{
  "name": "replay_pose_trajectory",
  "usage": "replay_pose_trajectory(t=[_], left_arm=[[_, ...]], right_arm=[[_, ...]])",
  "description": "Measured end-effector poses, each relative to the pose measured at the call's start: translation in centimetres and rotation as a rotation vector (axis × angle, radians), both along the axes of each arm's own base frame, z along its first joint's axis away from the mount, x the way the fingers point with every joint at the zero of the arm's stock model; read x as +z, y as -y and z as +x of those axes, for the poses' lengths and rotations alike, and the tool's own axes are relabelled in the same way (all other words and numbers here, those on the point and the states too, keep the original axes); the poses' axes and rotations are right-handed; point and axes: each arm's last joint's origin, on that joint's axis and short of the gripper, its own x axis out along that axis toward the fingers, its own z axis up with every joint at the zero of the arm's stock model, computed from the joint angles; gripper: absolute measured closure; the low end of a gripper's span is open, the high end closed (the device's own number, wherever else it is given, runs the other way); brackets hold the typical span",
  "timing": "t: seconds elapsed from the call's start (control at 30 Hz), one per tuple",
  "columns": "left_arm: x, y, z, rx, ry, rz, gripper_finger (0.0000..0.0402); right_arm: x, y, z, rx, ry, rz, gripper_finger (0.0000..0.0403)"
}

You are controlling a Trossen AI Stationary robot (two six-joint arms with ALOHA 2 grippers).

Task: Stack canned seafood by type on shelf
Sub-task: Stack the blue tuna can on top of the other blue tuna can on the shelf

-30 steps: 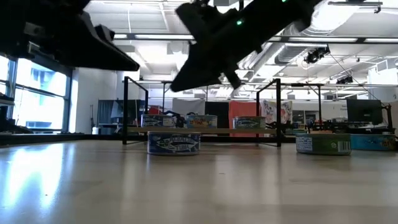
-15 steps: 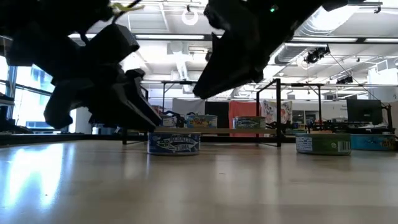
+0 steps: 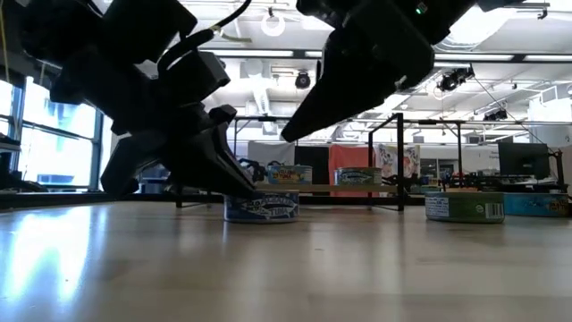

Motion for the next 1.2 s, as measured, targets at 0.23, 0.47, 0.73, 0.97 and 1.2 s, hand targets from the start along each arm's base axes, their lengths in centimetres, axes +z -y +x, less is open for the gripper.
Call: replay_pose_trajectory(t=[0.23, 0.47, 0.73, 0.97, 1.2], left_arm=[[0.7, 0.2, 0.4, -0.006, -0.018, -0.015, 0.0399], [3.3, 0.1, -0.1, 0.033, 0.038, -0.083, 0.0401], [4.6, -0.1, -0.7, 0.058, 0.041, -0.109, 0.0401], [4.5, -0.2, -0.8, 0.064, 0.031, -0.115, 0.0401], [4.6, -0.2, -0.7, 0.07, 0.043, -0.126, 0.0401]], right_arm=[[-0.9, -0.1, 0.2, 0.147, -0.052, -0.156, 0.02], [-4.6, 0.1, 0.8, 0.141, -0.136, -0.434, 0.0175], [-5.8, 0.4, 1.3, -0.016, -0.087, -0.472, 0.0174], [-4.3, -1.1, 0.7, -0.017, -0.036, -0.577, 0.0174], [-4.5, 0.3, 1.4, 0.048, -0.075, -0.537, 0.0174]])
